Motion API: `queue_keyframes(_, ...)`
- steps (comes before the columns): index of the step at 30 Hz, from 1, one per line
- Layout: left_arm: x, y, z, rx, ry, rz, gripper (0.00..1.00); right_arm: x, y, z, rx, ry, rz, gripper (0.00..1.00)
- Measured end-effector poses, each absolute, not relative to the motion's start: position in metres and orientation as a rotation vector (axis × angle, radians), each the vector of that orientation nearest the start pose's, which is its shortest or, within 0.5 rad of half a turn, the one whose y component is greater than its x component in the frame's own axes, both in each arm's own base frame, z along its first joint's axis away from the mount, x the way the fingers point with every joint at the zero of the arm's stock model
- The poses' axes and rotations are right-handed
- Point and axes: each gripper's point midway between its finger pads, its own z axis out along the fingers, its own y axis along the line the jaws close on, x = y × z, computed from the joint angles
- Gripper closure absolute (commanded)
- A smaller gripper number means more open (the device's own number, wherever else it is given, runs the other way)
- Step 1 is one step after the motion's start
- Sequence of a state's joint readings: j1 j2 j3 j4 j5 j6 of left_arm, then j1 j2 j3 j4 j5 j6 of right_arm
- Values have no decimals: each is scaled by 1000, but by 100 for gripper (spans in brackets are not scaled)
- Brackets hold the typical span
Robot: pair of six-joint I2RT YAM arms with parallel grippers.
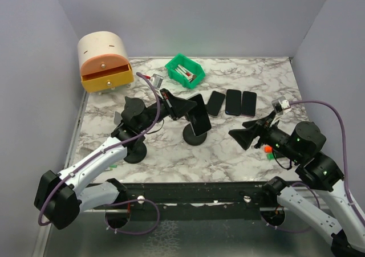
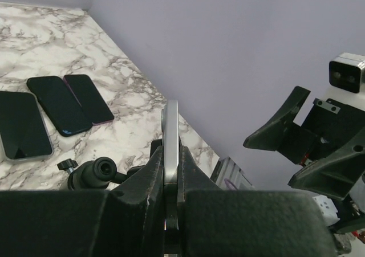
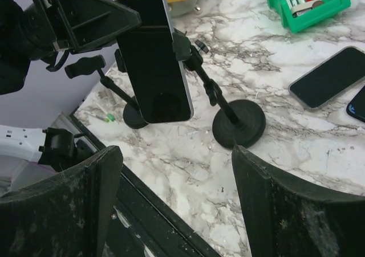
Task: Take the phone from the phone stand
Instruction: Move the phone stand with the phone to the center of the board.
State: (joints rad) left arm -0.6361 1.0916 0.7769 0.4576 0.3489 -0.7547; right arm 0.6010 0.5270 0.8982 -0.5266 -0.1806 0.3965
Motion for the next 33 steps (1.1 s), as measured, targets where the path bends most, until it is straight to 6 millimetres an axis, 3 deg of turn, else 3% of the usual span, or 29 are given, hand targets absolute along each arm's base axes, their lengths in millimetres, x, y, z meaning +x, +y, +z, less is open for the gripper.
queue_keyframes(9,247,-304,345,262,1509,-1398,100,164,172,322,-332,1734,898,19)
queue_keyframes(25,251,-314,333,297,1499,-1384,100,163,172,310,-336,1749,893,20)
queue_keyframes(33,254,-312,332,273,1480,-1370,80,167,174,296,-344,1789,881,20)
